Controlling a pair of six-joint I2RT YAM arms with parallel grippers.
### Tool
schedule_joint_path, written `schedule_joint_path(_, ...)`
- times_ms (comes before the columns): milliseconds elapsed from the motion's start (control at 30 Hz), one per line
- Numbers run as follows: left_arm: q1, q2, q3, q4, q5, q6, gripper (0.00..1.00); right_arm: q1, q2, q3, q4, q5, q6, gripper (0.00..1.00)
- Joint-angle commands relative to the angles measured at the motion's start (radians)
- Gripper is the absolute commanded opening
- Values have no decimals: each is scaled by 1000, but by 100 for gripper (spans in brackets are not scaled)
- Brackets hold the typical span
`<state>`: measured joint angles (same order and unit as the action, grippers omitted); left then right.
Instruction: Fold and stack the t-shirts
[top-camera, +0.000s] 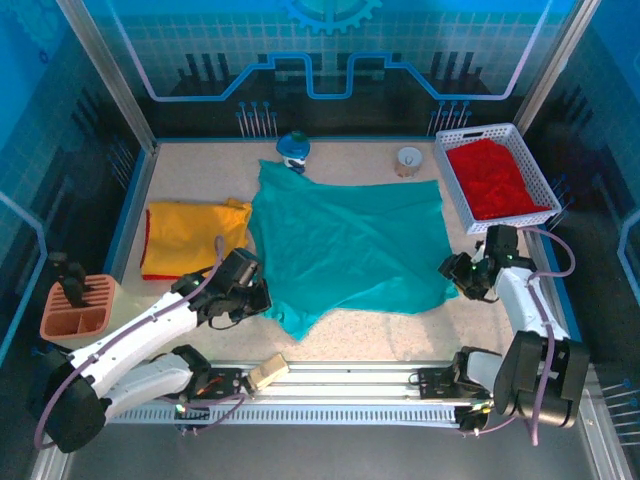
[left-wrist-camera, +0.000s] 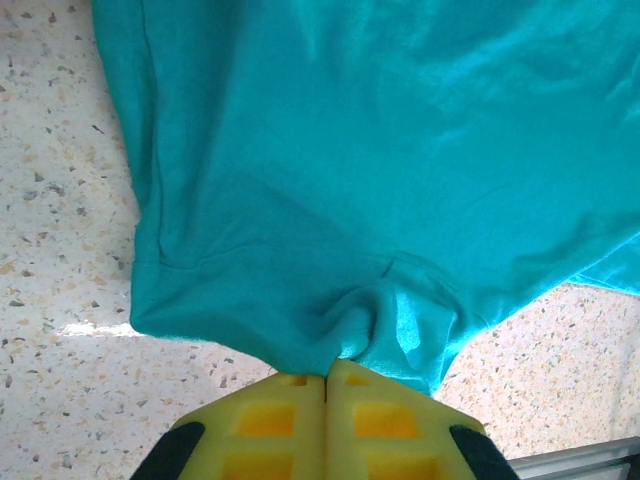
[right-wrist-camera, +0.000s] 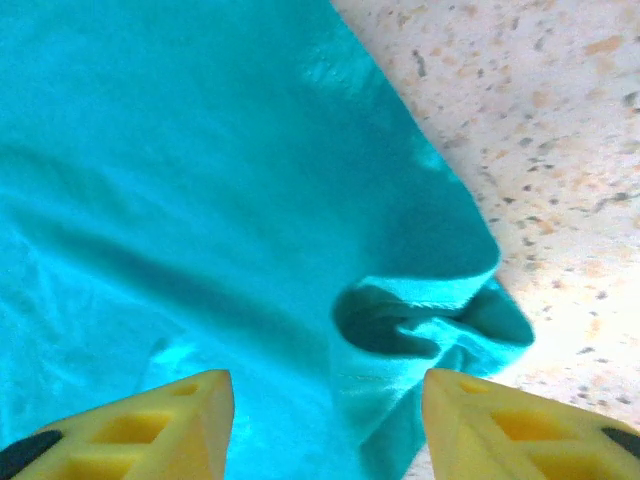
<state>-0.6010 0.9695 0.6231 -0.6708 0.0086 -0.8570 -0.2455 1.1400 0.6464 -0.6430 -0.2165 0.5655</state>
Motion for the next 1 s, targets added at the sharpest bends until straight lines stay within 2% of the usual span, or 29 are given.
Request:
schedule_joint_path(0, 8, 6, -7, 9, 19, 18, 0, -16, -31, -19, -67, 46, -7, 51)
schedule_joint_path(267, 8, 14, -4, 18, 30, 22, 0, -28, 4, -87, 13, 7, 10, 43)
schedule_joint_path(733, 7, 9, -8, 20, 21, 23, 0, -23, 136, -93, 132, -38, 30, 43)
schedule_joint_path(900, 9, 8, -13, 22, 20, 23, 0, -16, 172, -96, 150, -41, 28, 41)
schedule_joint_path(967, 7, 6, -16, 22, 19, 20, 0, -16, 182, -97, 152, -39, 29, 36)
